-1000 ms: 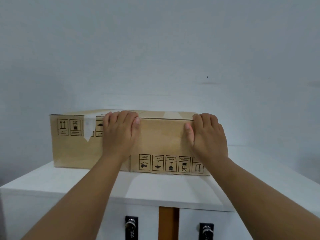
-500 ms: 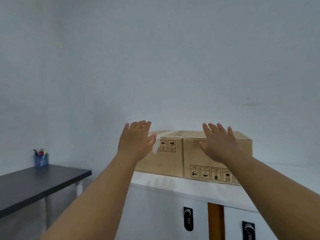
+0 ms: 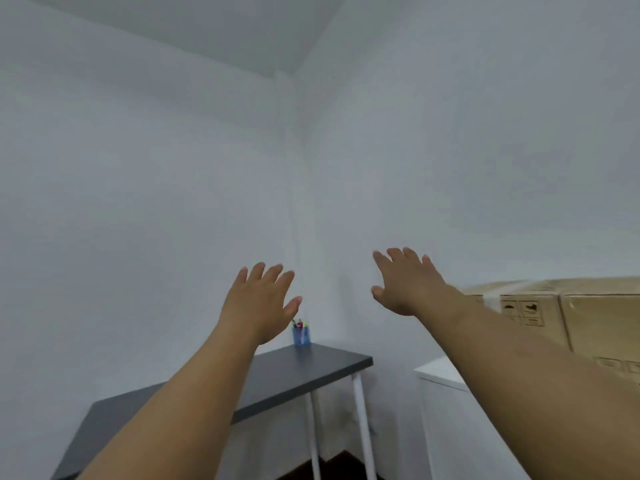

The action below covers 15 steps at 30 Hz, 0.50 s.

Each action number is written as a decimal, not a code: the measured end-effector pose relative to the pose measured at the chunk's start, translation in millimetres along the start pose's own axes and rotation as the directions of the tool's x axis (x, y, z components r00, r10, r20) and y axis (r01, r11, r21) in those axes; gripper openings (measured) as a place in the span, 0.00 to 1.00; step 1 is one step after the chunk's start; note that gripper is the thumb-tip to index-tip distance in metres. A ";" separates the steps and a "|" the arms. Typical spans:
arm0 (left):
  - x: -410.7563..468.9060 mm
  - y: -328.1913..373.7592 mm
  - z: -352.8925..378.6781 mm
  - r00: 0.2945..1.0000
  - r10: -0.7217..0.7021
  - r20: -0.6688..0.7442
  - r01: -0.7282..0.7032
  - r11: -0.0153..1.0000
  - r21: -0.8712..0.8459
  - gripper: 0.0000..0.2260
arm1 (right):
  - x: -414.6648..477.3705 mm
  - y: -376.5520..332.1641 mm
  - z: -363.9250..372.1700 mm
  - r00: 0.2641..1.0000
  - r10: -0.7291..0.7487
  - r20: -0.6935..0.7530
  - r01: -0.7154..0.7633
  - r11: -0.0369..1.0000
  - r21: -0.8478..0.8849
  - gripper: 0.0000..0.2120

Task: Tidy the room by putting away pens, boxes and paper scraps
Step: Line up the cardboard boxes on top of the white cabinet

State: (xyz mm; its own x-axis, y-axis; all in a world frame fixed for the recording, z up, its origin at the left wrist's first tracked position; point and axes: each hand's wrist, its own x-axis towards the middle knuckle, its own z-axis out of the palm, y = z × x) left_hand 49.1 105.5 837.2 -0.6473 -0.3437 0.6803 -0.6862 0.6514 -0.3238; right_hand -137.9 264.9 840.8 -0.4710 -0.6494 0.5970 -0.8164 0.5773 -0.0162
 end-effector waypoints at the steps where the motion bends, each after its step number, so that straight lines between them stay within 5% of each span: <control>1: -9.8 -17.8 -10.0 1.000 -0.030 0.002 0.030 0.998 0.050 0.27 | 4.7 -19.4 -6.0 0.999 -0.033 -0.001 0.033 0.999 0.025 0.32; 8: -86.2 -124.2 -74.1 0.957 -0.288 -0.001 0.278 0.923 0.267 0.26 | 19.2 -157.8 -28.0 0.943 -0.330 -0.047 0.332 0.915 0.227 0.31; 15: -151.4 -173.9 -90.1 0.890 -0.455 0.041 0.407 0.830 0.383 0.26 | 12.6 -256.2 -24.3 0.867 -0.493 -0.076 0.482 0.786 0.387 0.31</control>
State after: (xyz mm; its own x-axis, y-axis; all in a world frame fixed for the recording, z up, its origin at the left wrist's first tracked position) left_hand 296.4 105.2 849.7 -0.2774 -0.6294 0.7259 -0.9594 0.1418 -0.2437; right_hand 73.4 120.8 872.0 0.0201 -0.8097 0.5865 -0.9981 -0.0505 -0.0356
